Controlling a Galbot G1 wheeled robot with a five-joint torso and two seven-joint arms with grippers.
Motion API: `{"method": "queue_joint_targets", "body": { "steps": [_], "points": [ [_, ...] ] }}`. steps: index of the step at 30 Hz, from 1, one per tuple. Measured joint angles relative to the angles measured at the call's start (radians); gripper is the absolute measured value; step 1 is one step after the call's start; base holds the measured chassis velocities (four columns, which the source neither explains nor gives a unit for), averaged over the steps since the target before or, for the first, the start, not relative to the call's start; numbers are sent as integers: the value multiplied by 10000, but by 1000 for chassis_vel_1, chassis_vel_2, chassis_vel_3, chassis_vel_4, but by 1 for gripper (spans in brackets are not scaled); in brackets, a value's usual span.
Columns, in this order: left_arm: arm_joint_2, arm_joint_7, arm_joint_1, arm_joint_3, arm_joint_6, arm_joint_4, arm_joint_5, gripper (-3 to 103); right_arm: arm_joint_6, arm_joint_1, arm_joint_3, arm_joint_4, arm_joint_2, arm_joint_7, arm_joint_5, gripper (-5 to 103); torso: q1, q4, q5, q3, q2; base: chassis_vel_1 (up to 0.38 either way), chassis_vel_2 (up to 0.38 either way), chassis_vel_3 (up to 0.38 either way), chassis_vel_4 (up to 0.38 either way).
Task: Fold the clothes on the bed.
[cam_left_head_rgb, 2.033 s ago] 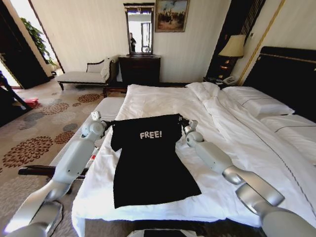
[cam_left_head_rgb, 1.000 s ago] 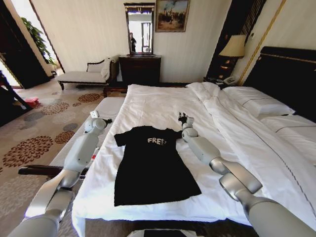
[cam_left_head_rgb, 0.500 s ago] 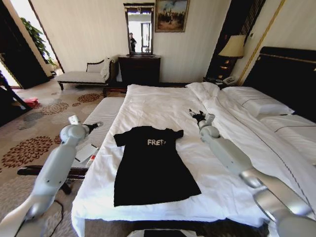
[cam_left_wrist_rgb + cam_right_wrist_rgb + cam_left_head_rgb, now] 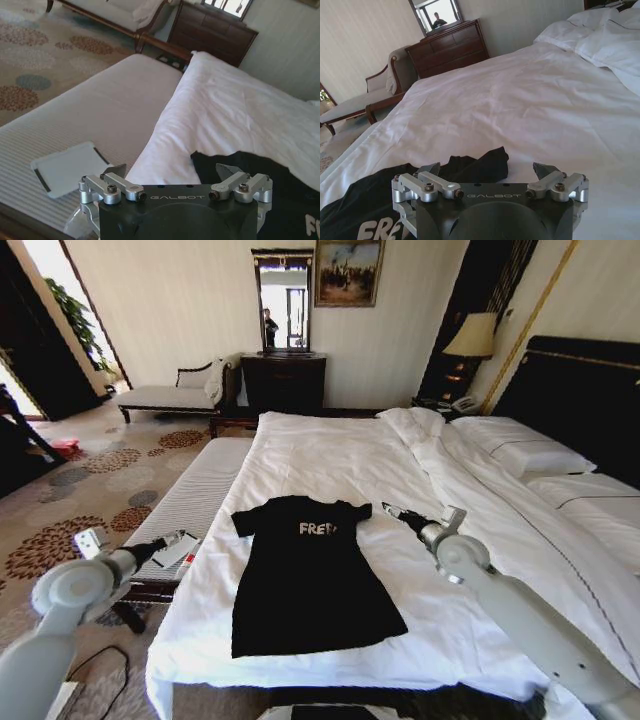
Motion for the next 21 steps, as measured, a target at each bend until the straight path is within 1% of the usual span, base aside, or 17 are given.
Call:
{"method": "queue_joint_targets", "body": {
  "steps": [1,2,4,5,6,7,9,10,11,12,13,14,15,16,17,21],
  "points": [
    [-140,157,55,-181,-89,-194,136,100,-9,-304,218,213,19,38,-1,100,-1,0,4,0,0,0,0,0,0],
    [-305,237,60,-372,-136,-409,163,100,-8,-672,454,464,61,92,-12,100,0,1,-1,-1,0,0,0,0,0],
    [-362,237,48,-438,-141,-484,146,100,-8,-763,507,528,73,111,-14,100,0,2,-1,-1,1,0,0,0,0],
    [-684,-4,-217,-872,-137,-943,-289,100,-38,-1650,980,1151,222,394,3,100,1,-3,3,1,-1,0,0,0,0],
    [-812,-340,-473,-1106,-114,-1177,-682,100,-82,-2155,1278,1550,316,634,45,100,2,0,-2,1,-1,0,0,0,0],
    [-812,-340,-473,-1106,-114,-1177,-682,100,-82,-2155,1278,1550,316,634,45,100,2,0,-2,1,-1,0,0,0,0],
    [-904,-854,-855,-1447,-91,-1529,-1185,100,-316,-3158,1774,2319,487,1282,273,100,5,-7,-1,2,-3,0,0,0,0],
    [-904,-854,-855,-1447,-91,-1529,-1185,100,-316,-3158,1774,2319,487,1282,273,100,5,-7,-1,2,-3,0,0,0,0],
    [-903,-923,-996,-1592,-89,-1730,-1293,100,-475,-3637,2091,2737,607,1667,569,100,4,-6,1,2,-2,0,0,0,0],
    [-866,-839,-1163,-1780,-126,-2004,-1376,100,-603,-4135,2430,3160,765,2109,982,100,4,-2,-4,2,-3,0,0,0,0],
    [-820,-714,-1255,-1877,-180,-2171,-1442,100,-649,-4411,2619,3370,889,2367,1249,100,3,-2,-4,1,-2,0,0,0,0],
    [-820,-714,-1255,-1877,-180,-2171,-1442,100,-649,-4411,2619,3370,889,2367,1249,100,3,-2,-4,1,-2,0,0,0,0],
    [-776,-583,-1327,-1947,-247,-2300,-1476,100,-660,-4583,2730,3495,982,2500,1400,100,3,-2,-3,2,-2,0,0,0,0],
    [-684,-323,-1484,-2057,-381,-2551,-1495,100,-664,-4878,2895,3659,1156,2641,1586,100,3,-2,-2,1,-2,0,0,0,0],
    [-619,-227,-1593,-2101,-428,-2698,-1524,100,-664,-5066,2962,3718,1258,2692,1630,100,3,-1,-2,1,-2,0,0,0,0],
    [-453,-151,-1973,-2114,-471,-3082,-1744,100,-721,-5548,2995,3739,1481,2935,1757,100,4,-2,0,2,-3,0,0,0,0]
  ]
}}
